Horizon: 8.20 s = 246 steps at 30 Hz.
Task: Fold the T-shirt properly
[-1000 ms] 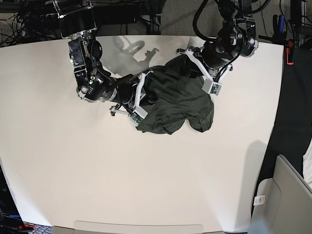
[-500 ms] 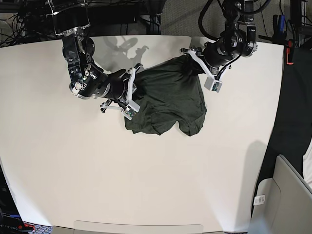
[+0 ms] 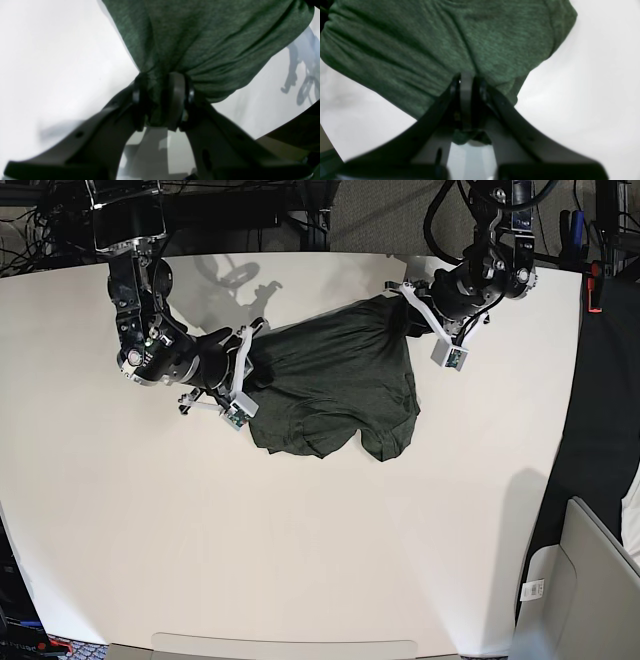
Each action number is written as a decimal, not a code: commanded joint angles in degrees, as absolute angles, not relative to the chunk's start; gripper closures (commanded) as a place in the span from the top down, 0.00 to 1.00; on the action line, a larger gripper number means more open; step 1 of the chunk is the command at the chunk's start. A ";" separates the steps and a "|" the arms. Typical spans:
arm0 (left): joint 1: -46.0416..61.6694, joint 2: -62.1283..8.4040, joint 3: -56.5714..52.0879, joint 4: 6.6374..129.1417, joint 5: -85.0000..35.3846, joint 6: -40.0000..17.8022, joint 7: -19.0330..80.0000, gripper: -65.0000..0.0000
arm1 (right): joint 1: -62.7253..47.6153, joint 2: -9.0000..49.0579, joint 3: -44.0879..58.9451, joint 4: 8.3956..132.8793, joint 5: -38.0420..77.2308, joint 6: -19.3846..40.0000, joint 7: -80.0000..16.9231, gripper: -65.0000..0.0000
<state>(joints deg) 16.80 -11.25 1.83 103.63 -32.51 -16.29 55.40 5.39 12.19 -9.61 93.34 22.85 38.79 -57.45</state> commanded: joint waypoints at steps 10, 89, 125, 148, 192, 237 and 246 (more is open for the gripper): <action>17.54 -11.56 1.45 108.79 -31.96 -15.69 55.96 0.20 | 4.62 13.76 -9.01 100.00 25.27 38.90 -57.10 0.02; 19.91 -6.02 -20.88 114.68 -32.13 -15.87 56.40 0.20 | 18.95 10.24 -9.10 77.14 11.03 37.85 -52.09 0.02; 19.56 -5.85 -20.35 114.68 -32.22 -15.87 56.48 0.20 | 1.19 20.00 10.33 101.76 28.00 40.00 -54.81 0.02; 19.74 -5.85 -20.79 114.68 -32.22 -15.87 56.48 0.20 | 14.81 5.41 8.75 76.18 11.56 40.00 -52.88 0.02; 19.56 -5.93 -20.88 114.77 -32.22 -15.87 56.48 0.20 | 17.71 -1.54 -7.60 68.70 11.56 40.00 -51.82 0.02; 27.56 -5.93 -20.97 116.88 -32.22 -15.87 55.87 0.20 | 15.25 9.89 6.37 83.12 11.47 40.00 -51.56 0.02; 32.66 -5.76 -27.56 117.23 -32.22 -15.87 55.87 0.20 | 17.36 6.64 6.37 76.18 4.26 40.00 -46.20 0.02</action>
<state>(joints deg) 32.16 -5.41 -27.07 115.98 -31.68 -15.88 56.75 16.14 6.68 6.39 75.53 3.51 39.68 -47.40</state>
